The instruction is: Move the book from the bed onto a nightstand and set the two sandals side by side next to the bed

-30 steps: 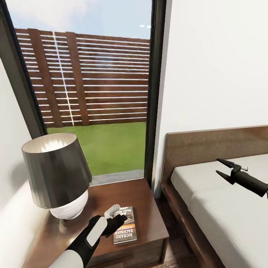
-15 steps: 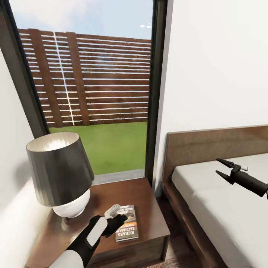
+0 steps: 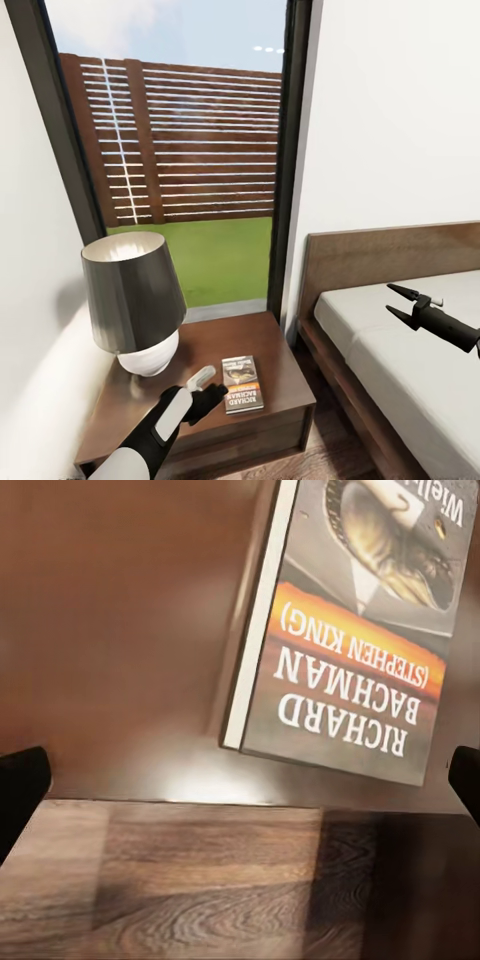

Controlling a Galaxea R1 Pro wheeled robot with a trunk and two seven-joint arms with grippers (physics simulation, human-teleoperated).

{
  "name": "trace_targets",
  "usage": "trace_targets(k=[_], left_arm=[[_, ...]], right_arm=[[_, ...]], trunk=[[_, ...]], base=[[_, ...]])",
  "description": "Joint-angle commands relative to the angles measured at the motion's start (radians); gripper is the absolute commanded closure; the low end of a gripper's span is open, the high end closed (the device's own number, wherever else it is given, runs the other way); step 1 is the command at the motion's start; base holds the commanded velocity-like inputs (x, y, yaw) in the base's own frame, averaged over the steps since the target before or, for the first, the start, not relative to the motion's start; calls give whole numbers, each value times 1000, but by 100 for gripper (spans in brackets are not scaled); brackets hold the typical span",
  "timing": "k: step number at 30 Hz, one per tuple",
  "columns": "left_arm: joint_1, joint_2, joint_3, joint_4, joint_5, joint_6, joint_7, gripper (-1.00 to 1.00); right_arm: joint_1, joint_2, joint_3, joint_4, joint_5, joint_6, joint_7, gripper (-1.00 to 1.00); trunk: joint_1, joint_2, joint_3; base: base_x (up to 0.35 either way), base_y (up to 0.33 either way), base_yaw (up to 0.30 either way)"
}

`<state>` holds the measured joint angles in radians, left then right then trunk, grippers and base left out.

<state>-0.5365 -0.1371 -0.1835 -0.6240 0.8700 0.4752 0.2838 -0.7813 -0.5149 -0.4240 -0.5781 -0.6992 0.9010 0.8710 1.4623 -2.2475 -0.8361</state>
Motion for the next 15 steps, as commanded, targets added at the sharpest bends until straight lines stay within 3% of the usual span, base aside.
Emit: trace_targets(k=[1,15], left_arm=[[0,1,-4,-2,11,1,10,-100],[0,1,-4,-2,12,0,11,-100]], right_arm=[[-1,0,-3,1,3,4,3,-100],[-1,1,-4,14,4,4,6,-100]], trunk=[[0,0,-1],[0,0,-1]], base=[[-63,66,0],[-21,22,0]])
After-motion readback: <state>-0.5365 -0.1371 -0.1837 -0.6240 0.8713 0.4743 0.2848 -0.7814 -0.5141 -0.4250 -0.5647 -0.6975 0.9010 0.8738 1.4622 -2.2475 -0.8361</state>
